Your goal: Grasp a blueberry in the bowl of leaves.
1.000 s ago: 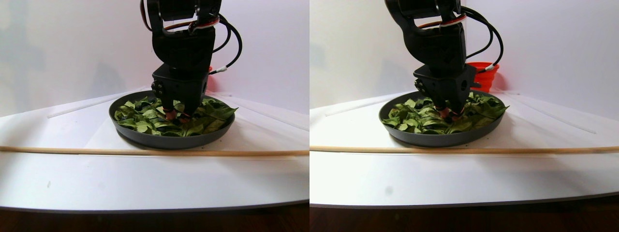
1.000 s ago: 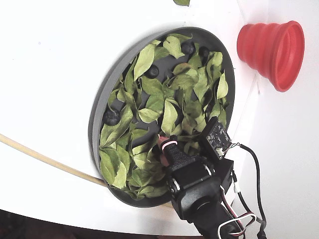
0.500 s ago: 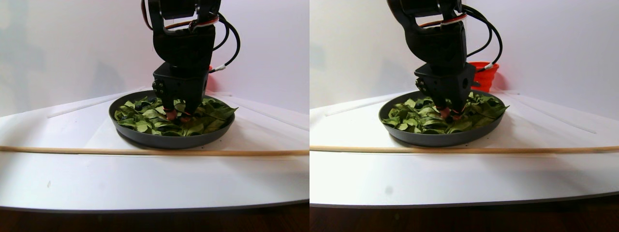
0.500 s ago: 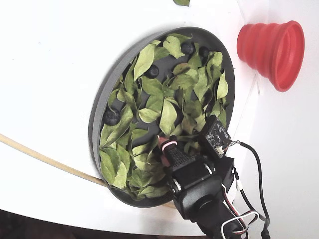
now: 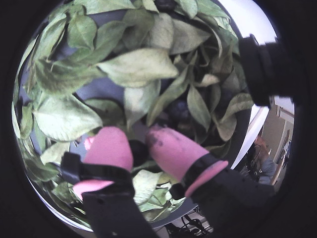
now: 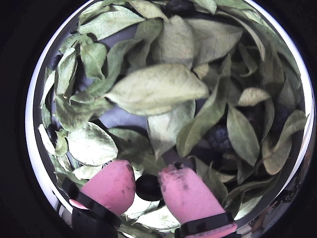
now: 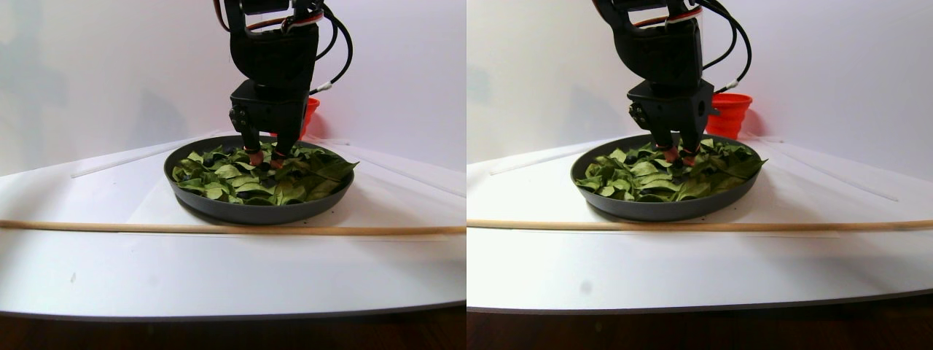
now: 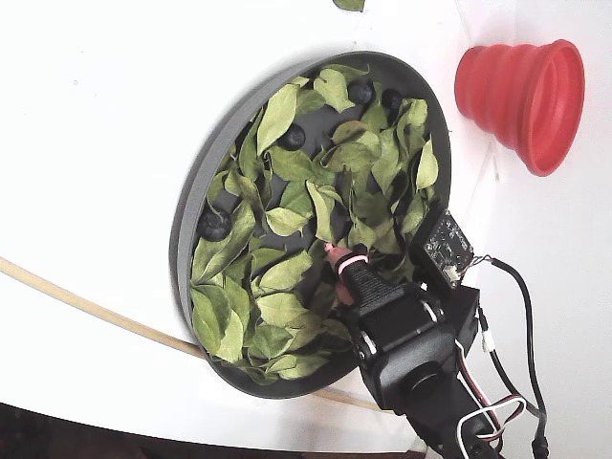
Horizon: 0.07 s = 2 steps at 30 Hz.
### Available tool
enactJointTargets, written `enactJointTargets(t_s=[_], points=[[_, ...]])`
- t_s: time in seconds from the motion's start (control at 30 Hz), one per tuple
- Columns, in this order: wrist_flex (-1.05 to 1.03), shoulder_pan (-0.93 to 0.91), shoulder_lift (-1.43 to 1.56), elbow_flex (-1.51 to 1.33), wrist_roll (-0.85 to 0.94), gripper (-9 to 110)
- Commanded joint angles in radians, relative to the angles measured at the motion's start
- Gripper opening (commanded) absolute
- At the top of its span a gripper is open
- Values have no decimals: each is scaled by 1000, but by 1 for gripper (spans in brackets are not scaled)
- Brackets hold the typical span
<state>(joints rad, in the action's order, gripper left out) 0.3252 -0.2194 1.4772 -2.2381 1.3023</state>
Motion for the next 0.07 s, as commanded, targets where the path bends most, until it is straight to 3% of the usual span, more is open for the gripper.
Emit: enactJointTargets(t_s=[0.0, 0.03], points=[[-5, 5, 114, 46, 9, 9], [-5, 5, 117, 49, 12, 9]])
